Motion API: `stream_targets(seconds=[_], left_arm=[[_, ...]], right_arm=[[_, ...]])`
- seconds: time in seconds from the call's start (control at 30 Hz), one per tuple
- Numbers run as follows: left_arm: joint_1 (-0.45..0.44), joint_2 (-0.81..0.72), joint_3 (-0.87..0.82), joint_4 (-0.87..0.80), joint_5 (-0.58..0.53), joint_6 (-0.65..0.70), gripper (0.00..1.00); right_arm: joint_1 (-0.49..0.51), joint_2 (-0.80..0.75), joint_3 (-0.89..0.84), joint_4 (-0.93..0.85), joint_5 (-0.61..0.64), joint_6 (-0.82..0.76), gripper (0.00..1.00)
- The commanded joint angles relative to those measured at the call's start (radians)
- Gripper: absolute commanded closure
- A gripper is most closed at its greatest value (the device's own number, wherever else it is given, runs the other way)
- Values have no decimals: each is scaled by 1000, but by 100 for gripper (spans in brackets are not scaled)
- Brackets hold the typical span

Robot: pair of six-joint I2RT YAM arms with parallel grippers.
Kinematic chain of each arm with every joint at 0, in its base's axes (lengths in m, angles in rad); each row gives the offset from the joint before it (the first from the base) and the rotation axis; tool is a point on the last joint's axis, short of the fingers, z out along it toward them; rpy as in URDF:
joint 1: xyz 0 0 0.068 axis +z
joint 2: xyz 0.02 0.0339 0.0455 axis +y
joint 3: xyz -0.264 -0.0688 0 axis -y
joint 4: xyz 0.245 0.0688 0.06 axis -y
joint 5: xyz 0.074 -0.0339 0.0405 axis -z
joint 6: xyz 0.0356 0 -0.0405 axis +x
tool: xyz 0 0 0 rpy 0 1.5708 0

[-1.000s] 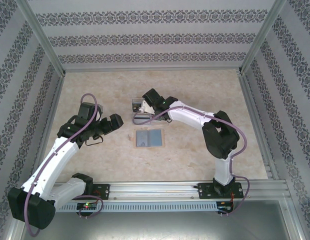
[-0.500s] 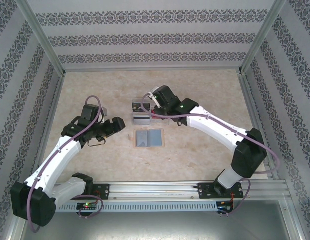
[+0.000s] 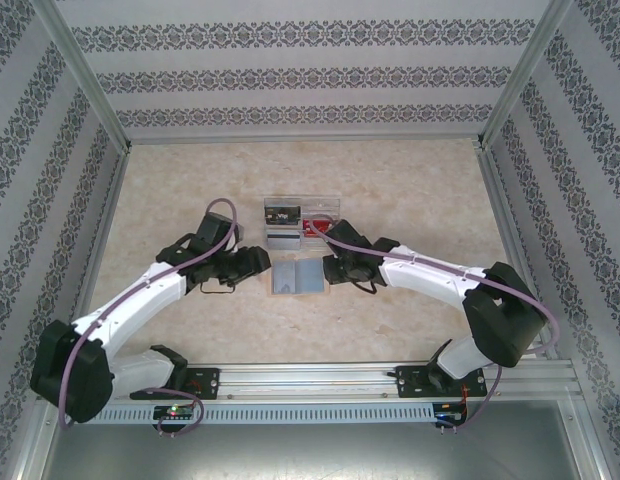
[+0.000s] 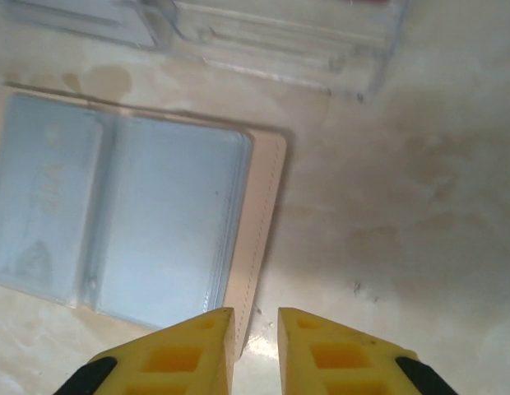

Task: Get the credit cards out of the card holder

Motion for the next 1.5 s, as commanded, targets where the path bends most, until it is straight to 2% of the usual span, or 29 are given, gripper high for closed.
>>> stream_targets(seconds=[0.0, 0.17, 0.37, 0.57, 1.07, 1.33, 1.47], left_arm=[[-40, 61, 6, 86, -16, -24, 45], [-82, 155, 28, 124, -18, -25, 48], [-82, 226, 33, 155, -10, -18, 50], [-85, 281, 40, 183, 2, -13, 53], [-84, 396, 69, 178, -11, 13, 54], [-87, 422, 72, 206, 22, 10, 54], [-89, 422, 71, 242, 55, 4, 49]], right_arm=[[10, 2, -33, 75, -39, 109, 80], [10, 73, -43, 123, -74, 131, 83], [9, 143, -19, 122, -69, 126, 88], [9, 179, -28, 125, -65, 129, 100], [9, 198, -26, 132, -85, 141, 100], [9, 197, -24, 134, -90, 143, 100], [10, 200, -23, 134, -94, 146, 100]])
